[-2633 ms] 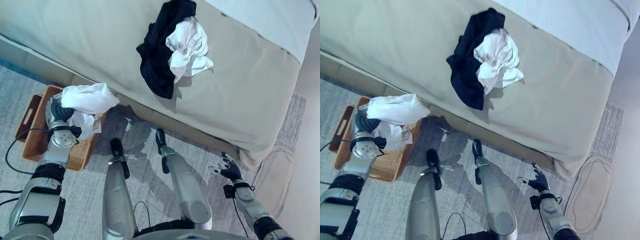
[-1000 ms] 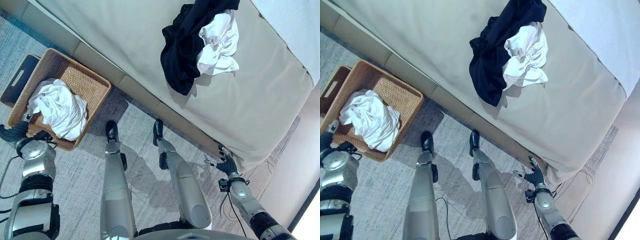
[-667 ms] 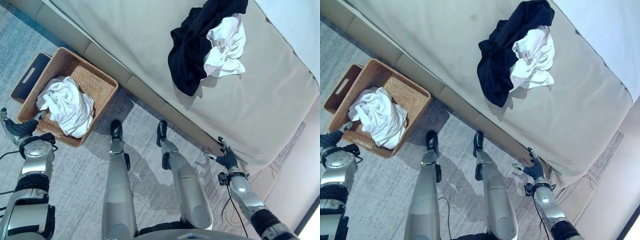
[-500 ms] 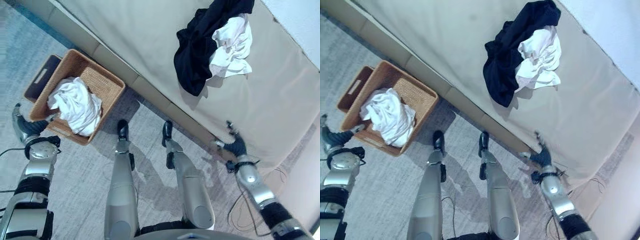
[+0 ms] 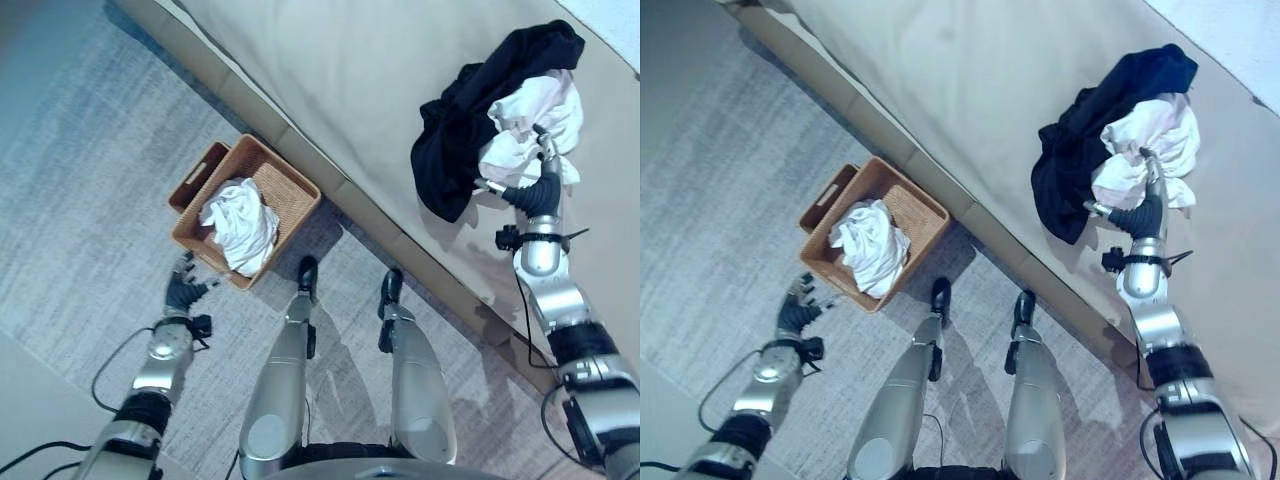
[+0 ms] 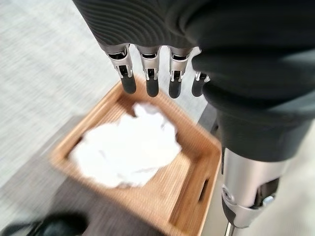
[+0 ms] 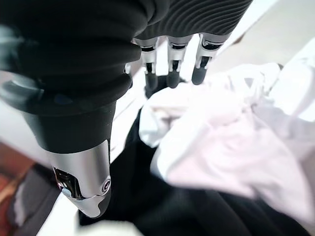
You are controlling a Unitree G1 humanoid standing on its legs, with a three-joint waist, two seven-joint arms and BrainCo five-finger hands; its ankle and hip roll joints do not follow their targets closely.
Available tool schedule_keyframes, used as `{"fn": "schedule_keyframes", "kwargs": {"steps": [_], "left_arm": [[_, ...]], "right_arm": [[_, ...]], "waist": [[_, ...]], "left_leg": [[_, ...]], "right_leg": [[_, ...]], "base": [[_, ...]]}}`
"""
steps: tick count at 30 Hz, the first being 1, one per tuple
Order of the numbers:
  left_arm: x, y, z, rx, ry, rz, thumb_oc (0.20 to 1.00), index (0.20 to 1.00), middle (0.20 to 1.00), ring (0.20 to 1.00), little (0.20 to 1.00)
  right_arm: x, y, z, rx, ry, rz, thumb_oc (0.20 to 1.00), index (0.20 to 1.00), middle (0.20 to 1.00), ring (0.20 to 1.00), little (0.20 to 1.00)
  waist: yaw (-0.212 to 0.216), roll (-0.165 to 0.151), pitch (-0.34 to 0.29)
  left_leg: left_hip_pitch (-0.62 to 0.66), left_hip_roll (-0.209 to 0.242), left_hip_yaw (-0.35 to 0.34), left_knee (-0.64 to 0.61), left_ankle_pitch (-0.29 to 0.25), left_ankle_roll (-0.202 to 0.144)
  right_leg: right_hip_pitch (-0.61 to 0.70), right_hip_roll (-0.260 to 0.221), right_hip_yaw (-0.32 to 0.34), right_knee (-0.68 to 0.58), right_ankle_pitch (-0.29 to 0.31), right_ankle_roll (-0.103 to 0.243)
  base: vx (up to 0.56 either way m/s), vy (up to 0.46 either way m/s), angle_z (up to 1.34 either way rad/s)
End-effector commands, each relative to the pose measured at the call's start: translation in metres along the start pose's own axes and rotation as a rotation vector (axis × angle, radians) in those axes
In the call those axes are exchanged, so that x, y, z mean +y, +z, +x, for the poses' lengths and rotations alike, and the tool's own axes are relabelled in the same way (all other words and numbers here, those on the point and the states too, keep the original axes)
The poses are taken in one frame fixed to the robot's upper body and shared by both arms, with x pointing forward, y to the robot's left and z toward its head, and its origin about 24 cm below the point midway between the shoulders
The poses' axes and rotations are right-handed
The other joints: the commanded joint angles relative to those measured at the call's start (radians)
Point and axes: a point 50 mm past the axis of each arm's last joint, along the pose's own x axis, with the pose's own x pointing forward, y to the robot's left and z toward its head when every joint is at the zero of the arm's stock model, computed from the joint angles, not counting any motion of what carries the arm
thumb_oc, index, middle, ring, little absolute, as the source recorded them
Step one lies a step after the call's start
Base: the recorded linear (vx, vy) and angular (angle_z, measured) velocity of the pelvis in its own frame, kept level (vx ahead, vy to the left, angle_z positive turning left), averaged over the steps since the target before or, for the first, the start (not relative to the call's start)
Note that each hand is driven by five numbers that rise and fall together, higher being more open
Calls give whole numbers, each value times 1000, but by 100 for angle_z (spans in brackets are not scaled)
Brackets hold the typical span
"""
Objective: Pick up clothes into the bucket
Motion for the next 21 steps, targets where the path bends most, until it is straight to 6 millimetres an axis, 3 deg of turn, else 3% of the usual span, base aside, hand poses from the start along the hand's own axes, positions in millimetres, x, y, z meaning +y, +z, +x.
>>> {"fn": "schedule_keyframes", "kwargs": {"steps": [1,6,13,21], "left_arm": [[-15,-10,-9,0,-65,7,1000,1000,1000,1000,1000],[-37,-22,-19,23,-209,136,1000,1000,1000,1000,1000],[-43,-25,-25,32,-244,119,1000,1000,1000,1000,1000],[-57,-32,-30,63,-282,104,1000,1000,1000,1000,1000]], "right_arm": [[-56,21,38,-70,-182,-121,1000,1000,1000,1000,1000],[-91,25,68,2,-271,-248,1000,1000,1000,1000,1000],[-136,2,74,207,-296,-416,1000,1000,1000,1000,1000],[-140,2,78,253,-251,-526,1000,1000,1000,1000,1000]], "waist": [[9,73,-16],[33,118,-16],[47,174,-16],[47,197,-16]], "left_leg": [[26,-26,-44,41,-69,-5],[31,-23,-67,-4,-29,-19],[10,-12,-83,-69,18,-31],[-67,-4,-70,-54,25,-31]], "right_leg": [[19,-28,5,66,-20,8],[-1,-33,-7,114,-58,-8],[-75,-33,-15,180,-92,-21],[-176,-20,13,216,-93,-23]], "base": [[13,-55,8],[-7,-79,22],[-10,-72,16],[-1,-39,-2]]}}
